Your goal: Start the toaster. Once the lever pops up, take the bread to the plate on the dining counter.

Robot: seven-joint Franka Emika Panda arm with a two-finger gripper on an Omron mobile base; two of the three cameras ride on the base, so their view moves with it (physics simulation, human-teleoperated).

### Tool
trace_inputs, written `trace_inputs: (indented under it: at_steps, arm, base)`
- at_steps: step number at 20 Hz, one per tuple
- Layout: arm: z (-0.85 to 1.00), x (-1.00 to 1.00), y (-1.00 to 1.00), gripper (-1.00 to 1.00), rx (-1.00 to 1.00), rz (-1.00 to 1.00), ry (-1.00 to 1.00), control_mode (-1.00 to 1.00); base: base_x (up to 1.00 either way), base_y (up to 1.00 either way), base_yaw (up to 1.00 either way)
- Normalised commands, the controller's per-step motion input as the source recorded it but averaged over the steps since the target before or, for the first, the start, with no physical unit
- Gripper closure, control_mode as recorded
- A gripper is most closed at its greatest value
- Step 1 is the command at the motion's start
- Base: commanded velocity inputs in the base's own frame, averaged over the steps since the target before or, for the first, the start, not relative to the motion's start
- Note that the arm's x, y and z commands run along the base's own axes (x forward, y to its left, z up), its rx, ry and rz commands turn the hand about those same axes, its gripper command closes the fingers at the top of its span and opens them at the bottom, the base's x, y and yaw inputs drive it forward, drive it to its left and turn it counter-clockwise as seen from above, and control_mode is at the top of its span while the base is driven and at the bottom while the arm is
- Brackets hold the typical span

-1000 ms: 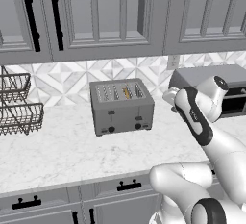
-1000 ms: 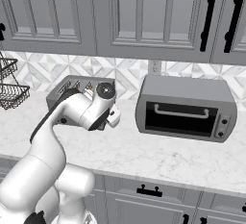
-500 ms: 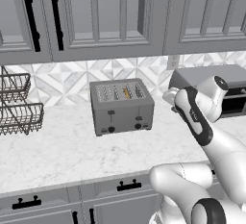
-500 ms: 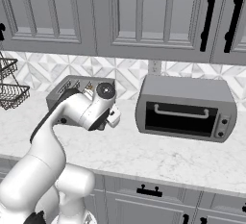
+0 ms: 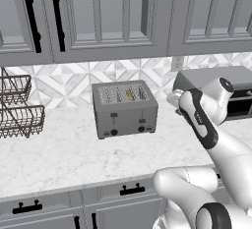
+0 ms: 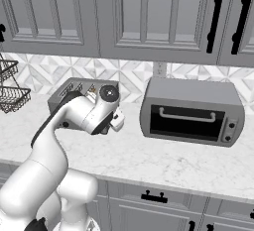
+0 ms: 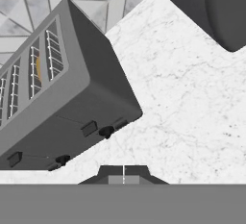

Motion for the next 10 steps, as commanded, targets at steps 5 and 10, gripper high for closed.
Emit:
trace_inputs:
  at_steps: [5, 10]
  arm:
    - [0.0, 0.0, 0.0, 1.0, 0.0, 0.0, 0.0, -1.0]
    - [0.0, 0.0, 0.0, 1.0, 0.0, 0.0, 0.0, -1.0]
  base:
    - [0.0, 0.0, 0.0]
    - [0.0, 0.0, 0.0]
